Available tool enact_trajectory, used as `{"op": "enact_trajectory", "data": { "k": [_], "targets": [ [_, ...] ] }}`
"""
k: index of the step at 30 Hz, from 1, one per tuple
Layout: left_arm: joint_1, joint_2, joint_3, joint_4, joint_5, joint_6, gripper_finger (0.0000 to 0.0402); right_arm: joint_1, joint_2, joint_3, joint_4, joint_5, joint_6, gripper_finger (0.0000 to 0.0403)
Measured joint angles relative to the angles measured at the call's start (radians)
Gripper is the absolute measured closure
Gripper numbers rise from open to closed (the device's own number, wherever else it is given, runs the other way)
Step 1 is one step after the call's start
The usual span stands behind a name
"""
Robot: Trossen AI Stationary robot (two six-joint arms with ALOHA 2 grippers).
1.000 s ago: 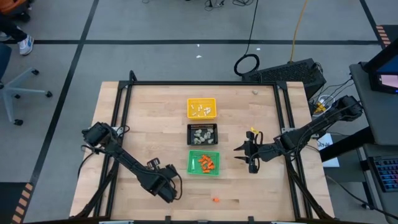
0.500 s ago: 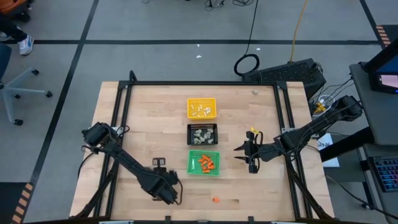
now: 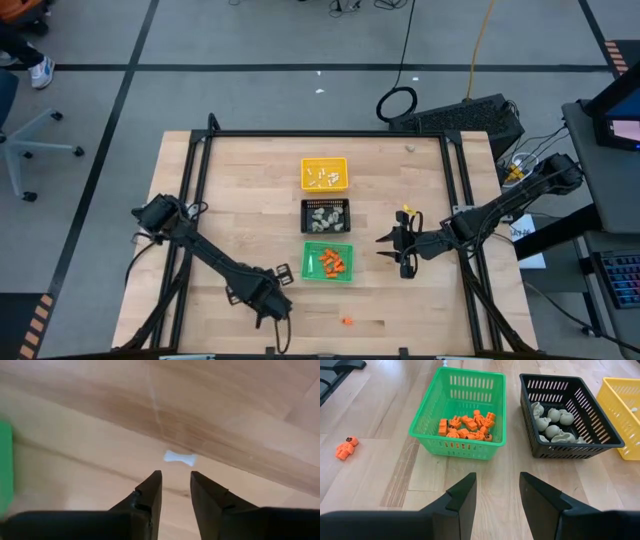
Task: Sort Halloween decoration
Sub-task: Put the white bone toy into the yellow basket
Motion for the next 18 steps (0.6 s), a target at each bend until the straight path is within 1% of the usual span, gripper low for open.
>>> {"op": "enact_trajectory", "data": {
  "k": [4, 9, 11, 14, 18],
  "targets": [
    [0.053, 0.0, 0.0, 0.028, 0.08, 0.096, 0.032, 0.0, 0.0, 0.0, 0.0, 0.0, 0.0, 0.0268],
    [0.087, 0.0, 0.0, 0.021, 0.154, 0.098, 0.0324, 0.0, 0.0, 0.0, 0.0, 0.0, 0.009, 0.0268],
    [0.087, 0.0, -0.001, 0.014, 0.168, 0.098, 0.0319, 0.0, 0.0, 0.0, 0.0, 0.0, 0.017, 0.0268],
    [0.07, 0.0, -0.001, 0.009, 0.168, 0.107, 0.0293, 0.0, 0.0, 0.0, 0.0, 0.0, 0.028, 0.0268],
    [0.046, 0.0, -0.001, 0.009, 0.168, 0.166, 0.0238, 0.0, 0.0, 0.0, 0.0, 0.0, 0.028, 0.0268]
  ]
}}
